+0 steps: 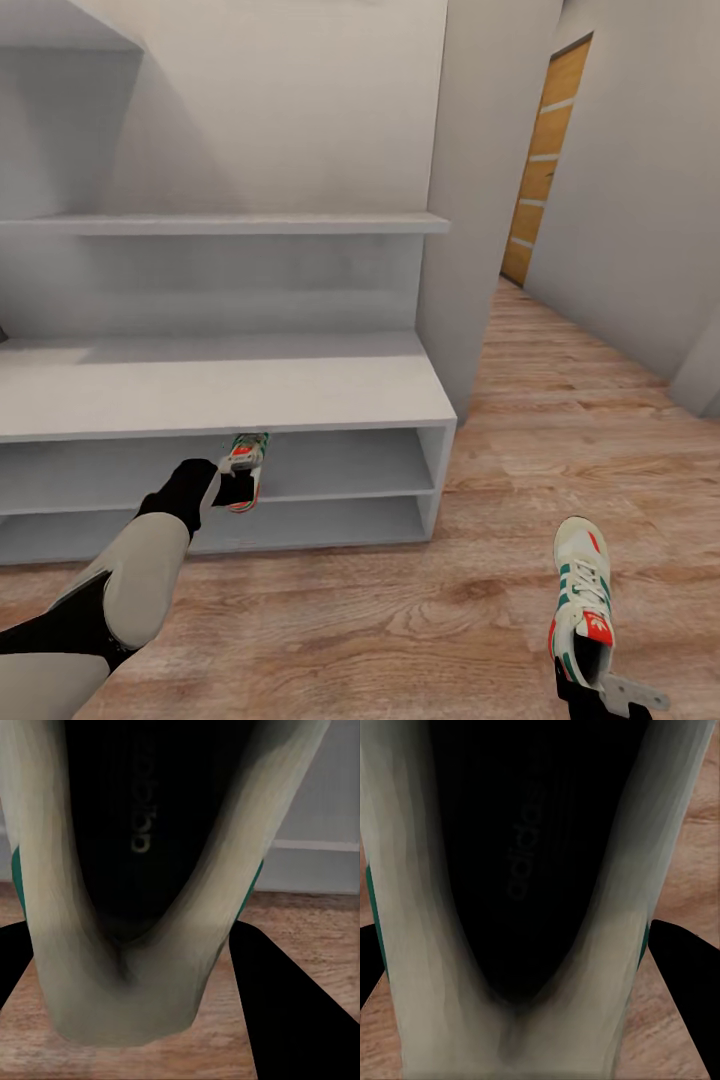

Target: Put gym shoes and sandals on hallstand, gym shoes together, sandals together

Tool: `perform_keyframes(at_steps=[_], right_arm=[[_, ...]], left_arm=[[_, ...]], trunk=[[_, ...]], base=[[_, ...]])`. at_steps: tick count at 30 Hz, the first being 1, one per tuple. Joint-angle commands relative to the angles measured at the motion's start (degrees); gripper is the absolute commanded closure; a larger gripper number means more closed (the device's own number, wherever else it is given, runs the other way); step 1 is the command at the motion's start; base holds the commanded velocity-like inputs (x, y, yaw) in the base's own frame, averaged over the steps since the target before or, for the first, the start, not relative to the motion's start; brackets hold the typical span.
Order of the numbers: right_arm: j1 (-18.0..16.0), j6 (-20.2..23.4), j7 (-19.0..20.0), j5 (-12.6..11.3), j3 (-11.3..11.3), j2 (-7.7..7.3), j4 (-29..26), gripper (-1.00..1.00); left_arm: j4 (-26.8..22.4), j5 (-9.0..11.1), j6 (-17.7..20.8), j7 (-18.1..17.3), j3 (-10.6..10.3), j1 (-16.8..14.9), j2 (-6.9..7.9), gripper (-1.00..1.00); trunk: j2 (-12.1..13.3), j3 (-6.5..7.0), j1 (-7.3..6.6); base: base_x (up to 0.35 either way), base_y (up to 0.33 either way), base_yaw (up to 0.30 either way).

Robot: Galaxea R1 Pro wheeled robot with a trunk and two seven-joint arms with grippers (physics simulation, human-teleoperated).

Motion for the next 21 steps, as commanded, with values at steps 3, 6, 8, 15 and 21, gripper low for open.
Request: perform_keyframes(at_steps=[3,6,8,15,21], right_arm=[[-0.03,-0.17,-0.13,0.04,0.03,0.00,0.04,1.00],[-0.03,-0.17,-0.13,0.04,0.01,0.00,0.04,1.00],[-0.03,-0.17,-0.13,0.04,0.03,0.00,0.04,1.00],[-0.03,-0.17,-0.13,0.00,-0.06,0.00,-0.12,1.00],[-0.03,-0.17,-0.21,-0.05,-0.12,0.00,-0.22,1.00]], left_arm=[[-0.15,-0.60,0.23,-0.49,0.40,-0.04,-0.03,1.00],[-0.15,-0.60,0.21,-0.41,0.38,-0.06,0.00,1.00],[-0.19,-0.64,0.18,-0.42,0.38,-0.08,0.01,1.00],[-0.25,-0.69,0.22,-0.39,0.40,-0.11,0.22,1.00],[-0.29,-0.69,0.14,-0.36,0.32,-0.11,0.28,1.00]], trunk=[[-0.02,-0.05,0.01],[-0.02,-0.05,0.01],[-0.02,-0.05,0.01],[-0.02,-0.07,0.01],[-0.02,-0.25,0.01]], base=[[0.128,0.000,0.000],[0.039,0.000,0.000],[0.016,0.000,0.000],[0.003,0.000,0.000],[0.000,0.000,0.011]])
